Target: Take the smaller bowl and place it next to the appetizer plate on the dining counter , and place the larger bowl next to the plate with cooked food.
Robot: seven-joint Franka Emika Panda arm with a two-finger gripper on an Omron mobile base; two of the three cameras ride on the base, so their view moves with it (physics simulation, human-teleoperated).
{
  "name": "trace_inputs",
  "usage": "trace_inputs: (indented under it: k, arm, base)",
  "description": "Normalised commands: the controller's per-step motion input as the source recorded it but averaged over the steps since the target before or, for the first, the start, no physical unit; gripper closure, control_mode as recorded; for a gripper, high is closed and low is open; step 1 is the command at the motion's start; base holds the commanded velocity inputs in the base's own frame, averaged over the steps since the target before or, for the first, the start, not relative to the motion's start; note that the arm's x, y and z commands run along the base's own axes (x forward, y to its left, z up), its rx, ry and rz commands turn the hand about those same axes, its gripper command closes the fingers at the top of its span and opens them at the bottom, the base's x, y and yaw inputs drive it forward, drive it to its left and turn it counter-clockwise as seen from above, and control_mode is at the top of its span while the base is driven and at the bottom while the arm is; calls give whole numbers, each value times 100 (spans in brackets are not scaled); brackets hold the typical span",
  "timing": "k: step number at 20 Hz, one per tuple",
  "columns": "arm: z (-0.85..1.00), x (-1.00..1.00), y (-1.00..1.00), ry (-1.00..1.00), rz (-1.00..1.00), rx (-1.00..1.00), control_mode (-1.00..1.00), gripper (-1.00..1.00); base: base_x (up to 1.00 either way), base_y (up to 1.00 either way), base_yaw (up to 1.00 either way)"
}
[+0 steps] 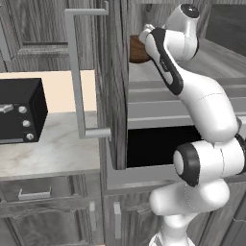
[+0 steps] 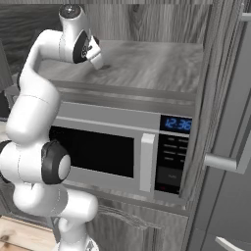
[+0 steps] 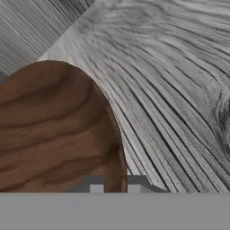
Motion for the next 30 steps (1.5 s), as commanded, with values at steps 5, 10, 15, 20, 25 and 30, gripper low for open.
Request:
trace_inputs:
  k: [5,10,15,20,25,30]
  arm:
    - [23,-75,-25,-17,-11,0,-100,100]
    - [42,-89,-14,-28,-10,0,-100,100]
    - [29,-100,-15,-13,-6,5,-100,100]
    - [6,-100,-25,0,-1,7,-100,100]
    - [23,-100,-25,0,0,10,-100,100]
    - [0,-79,-26,9,0,4,-100,100]
  base:
    - [0,0,0]
    - [0,0,0]
    - [0,0,0]
    - [0,0,0]
    - [0,0,0]
    - [0,0,0]
